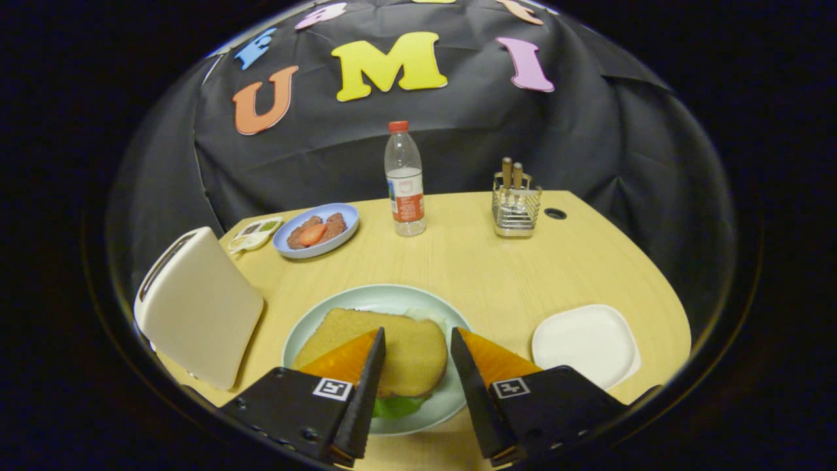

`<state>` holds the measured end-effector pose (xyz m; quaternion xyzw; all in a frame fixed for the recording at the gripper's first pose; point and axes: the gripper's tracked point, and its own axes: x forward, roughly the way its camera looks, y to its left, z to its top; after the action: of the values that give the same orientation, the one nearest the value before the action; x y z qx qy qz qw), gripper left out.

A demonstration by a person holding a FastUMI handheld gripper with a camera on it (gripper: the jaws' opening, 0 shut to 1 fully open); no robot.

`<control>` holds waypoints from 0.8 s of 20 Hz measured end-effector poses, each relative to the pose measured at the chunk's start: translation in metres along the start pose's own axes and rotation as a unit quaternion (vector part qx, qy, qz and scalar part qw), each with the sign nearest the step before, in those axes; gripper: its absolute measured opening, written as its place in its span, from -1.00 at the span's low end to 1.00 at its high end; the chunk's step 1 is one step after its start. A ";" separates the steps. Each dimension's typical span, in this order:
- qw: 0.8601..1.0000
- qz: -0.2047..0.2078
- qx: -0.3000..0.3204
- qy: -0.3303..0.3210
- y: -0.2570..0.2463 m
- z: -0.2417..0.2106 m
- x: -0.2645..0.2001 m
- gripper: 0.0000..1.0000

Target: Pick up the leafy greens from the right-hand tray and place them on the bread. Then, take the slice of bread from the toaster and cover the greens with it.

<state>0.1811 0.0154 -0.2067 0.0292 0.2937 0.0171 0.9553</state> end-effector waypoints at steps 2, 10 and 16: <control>1.000 -0.017 -0.003 -0.025 0.001 0.009 -0.012 0.44; 0.988 -0.057 -0.025 -0.141 0.031 0.040 -0.124 0.75; 0.975 -0.043 -0.023 -0.216 0.075 0.053 -0.216 0.88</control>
<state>0.0314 0.0766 -0.0369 -0.0026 0.0811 -0.0241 0.9964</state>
